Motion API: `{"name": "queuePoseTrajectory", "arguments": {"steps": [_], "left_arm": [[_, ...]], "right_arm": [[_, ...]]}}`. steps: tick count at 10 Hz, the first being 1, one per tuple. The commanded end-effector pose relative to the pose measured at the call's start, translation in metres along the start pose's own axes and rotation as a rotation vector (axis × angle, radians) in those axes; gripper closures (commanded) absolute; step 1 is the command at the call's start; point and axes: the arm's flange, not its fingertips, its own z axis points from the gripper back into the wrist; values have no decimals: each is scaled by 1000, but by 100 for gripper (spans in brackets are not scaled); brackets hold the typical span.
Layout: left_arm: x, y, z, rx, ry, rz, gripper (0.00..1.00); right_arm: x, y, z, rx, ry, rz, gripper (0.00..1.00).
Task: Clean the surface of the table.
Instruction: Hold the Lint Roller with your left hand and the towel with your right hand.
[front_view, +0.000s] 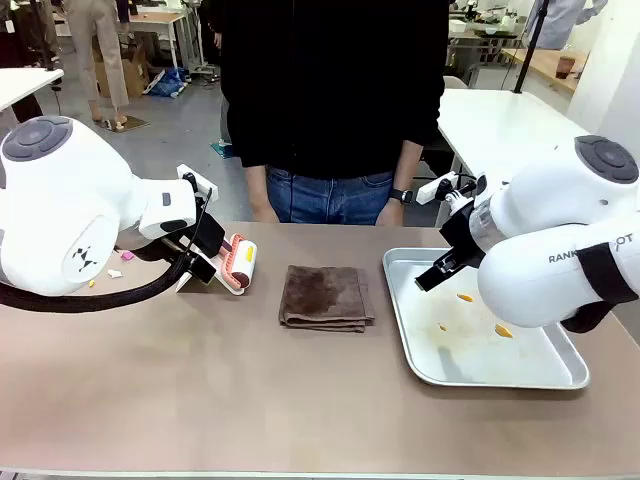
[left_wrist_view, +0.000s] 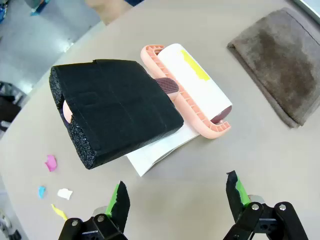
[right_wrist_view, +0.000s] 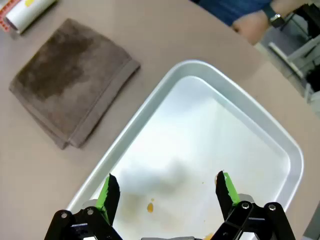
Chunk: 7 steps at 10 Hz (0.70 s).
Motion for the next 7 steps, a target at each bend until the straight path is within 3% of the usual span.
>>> {"name": "queuePoseTrajectory", "arguments": {"steps": [1, 7], "left_arm": [[0, 0, 0, 0, 0, 0, 0], [0, 0, 0, 0, 0, 0, 0]], "right_arm": [[0, 0, 0, 0, -1, 0, 0], [0, 0, 0, 0, -1, 0, 0]]}}
